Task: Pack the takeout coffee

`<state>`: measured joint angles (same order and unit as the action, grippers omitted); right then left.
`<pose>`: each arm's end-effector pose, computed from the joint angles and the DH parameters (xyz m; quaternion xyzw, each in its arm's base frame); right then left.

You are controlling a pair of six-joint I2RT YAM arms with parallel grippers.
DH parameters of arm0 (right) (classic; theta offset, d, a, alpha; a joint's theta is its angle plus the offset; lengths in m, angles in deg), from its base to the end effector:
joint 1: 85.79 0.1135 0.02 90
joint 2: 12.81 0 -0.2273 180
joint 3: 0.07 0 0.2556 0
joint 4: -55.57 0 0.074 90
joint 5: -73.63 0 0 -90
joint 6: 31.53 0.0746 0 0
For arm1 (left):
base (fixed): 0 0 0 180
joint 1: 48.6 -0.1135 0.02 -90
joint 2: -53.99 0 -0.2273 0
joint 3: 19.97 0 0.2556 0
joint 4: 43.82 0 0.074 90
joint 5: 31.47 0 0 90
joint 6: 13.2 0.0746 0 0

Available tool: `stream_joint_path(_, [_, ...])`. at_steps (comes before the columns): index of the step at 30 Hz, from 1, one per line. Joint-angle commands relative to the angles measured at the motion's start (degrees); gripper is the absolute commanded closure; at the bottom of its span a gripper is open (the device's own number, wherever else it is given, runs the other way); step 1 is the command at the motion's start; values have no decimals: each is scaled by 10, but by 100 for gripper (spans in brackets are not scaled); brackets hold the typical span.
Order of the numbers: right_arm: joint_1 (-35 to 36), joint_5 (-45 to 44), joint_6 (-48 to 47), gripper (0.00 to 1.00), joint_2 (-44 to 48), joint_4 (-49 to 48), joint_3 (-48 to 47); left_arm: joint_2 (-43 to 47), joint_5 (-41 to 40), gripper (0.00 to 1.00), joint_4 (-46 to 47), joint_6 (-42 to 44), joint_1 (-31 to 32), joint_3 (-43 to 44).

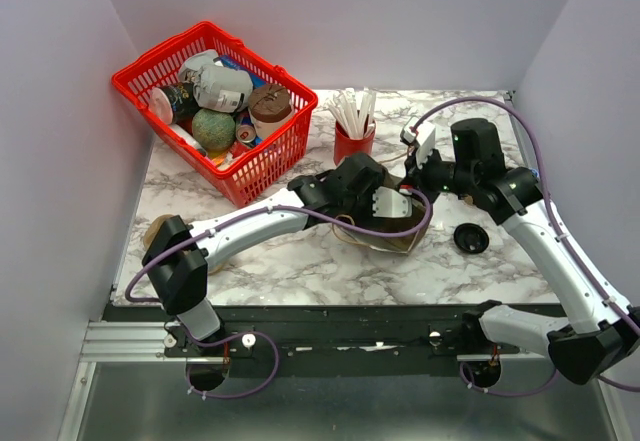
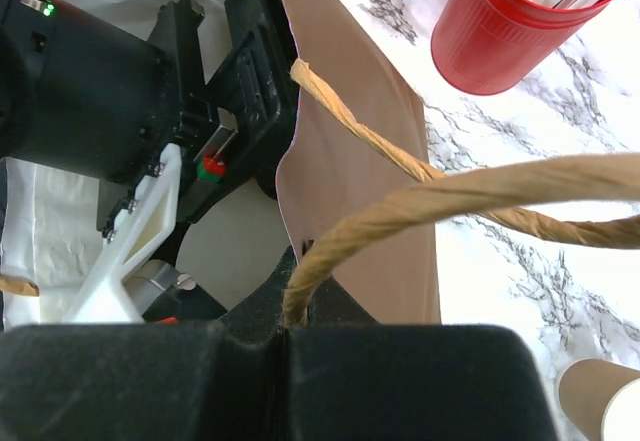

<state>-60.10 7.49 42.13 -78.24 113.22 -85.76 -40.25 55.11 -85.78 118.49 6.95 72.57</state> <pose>0.2377 0.1478 0.3224 -0.4000 0.7859 0.2200 0.4170 0.2298 -0.3271 0.2301 0.6818 0.6163 -0.0202 0.3937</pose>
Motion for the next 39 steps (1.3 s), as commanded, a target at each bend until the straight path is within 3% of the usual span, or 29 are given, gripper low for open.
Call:
stream_joint_path(1, [-2,23,10,99,-11,73,-7,25,13,18,15,-25,-4,11])
stream_joint_path(19, [-13,-7,-1,100,-31,59,-4,64,91,18,29,-41,-6,22])
stream_joint_path(30, [-15,-43,-8,99,-49,54,-17,88,212,23,96,-162,-24,46])
stream_joint_path(39, [-16,-48,-12,99,-57,44,-24,82,242,38,112,-253,-66,116])
